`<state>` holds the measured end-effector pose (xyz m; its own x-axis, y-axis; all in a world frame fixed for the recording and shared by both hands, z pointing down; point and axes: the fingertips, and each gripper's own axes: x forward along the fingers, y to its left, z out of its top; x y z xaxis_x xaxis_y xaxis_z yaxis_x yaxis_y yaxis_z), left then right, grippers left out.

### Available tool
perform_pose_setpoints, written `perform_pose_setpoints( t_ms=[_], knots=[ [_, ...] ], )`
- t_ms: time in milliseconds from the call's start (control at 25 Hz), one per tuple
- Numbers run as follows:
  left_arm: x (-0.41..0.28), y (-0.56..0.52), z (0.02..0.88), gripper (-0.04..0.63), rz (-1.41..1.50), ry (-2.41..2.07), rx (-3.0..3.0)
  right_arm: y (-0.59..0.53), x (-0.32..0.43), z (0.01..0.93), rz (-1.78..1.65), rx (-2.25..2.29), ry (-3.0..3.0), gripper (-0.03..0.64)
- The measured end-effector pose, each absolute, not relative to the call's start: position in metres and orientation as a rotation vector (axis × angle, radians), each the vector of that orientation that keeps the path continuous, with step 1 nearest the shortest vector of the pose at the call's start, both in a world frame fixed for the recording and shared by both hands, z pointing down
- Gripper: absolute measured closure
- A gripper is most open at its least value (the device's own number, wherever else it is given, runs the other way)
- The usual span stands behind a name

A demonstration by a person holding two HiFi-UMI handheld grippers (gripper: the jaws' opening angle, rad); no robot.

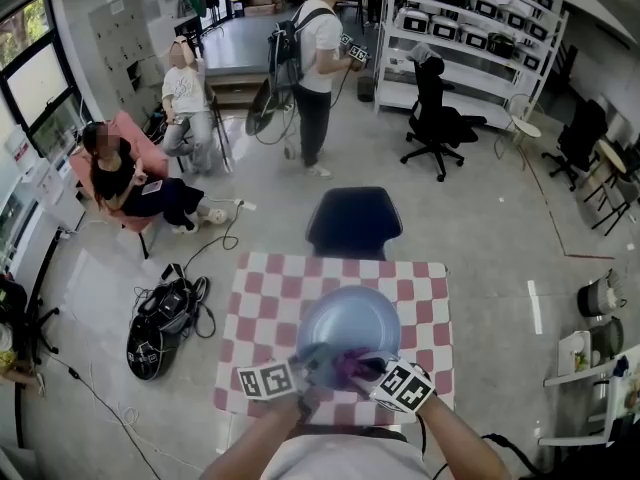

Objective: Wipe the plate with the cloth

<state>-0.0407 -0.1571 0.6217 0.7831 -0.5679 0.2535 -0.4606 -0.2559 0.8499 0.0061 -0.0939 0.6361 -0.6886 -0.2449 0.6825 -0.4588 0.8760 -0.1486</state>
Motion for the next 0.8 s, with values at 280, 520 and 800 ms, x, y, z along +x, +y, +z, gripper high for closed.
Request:
perform_pose_setpoints(
  t_ms=[280,520,800],
  knots=[
    [-0.047,-0.153,0.622,0.546,-0.043,-0.774,1.986,-0.105,0.048,0.637,0.451,0.610,-2.327,0.514],
    [-0.048,-0.152,0.620,0.546,0.051,-0.768,2.117,-0.111,0.066,0.628,0.501,0.693,-2.359,0.514],
    [-0.050,-0.157,0.621,0.546,0.172,-0.761,2.259,-0.118,0.078,0.626,0.475,0.757,-2.339,0.514]
  ],
)
